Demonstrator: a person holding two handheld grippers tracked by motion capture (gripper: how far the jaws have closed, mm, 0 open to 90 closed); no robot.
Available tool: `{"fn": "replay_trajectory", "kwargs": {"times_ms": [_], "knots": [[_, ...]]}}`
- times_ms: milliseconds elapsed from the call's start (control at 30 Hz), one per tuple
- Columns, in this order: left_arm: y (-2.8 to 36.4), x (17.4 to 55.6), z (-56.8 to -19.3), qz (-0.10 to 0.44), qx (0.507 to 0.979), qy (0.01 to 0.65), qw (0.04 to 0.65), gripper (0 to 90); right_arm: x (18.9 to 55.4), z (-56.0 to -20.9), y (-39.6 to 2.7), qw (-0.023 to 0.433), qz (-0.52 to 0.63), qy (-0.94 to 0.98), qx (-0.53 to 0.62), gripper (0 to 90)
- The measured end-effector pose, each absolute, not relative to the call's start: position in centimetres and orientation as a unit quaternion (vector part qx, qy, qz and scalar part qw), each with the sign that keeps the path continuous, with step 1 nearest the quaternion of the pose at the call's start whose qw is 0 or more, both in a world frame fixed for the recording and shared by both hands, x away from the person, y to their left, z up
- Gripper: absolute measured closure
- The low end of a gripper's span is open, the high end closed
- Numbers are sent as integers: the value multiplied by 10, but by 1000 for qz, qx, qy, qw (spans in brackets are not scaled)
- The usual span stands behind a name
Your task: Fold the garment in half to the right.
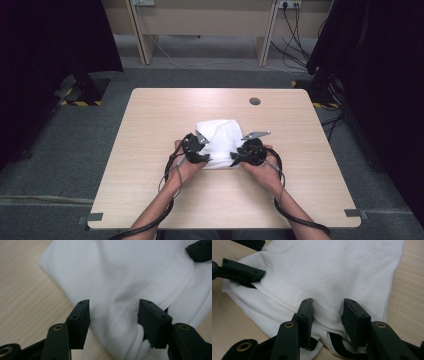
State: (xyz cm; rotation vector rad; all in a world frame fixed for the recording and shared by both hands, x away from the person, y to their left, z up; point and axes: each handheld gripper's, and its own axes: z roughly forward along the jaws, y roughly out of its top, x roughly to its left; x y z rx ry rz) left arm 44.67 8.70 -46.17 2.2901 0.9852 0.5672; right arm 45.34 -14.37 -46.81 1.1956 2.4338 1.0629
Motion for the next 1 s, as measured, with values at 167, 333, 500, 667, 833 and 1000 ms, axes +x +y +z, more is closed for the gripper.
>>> {"fn": "replay_trajectory", "kwargs": {"times_ms": [167,333,500,667,833,1000], "knots": [[91,447,-460,215,855,369,294,399,452,-466,-142,110,371,827,408,550],[99,437,-457,219,849,365,314,330,446,-461,-151,111,393,814,413,499],[112,426,-451,225,837,371,332,255,440,-455,-162,127,399,812,407,457],[128,413,-448,231,828,382,341,187,438,-449,-178,133,400,809,409,421],[144,403,-448,225,820,389,355,171,435,-445,-192,141,396,810,410,402],[155,395,-449,224,814,393,364,166,431,-444,-201,148,390,812,408,387]]}}
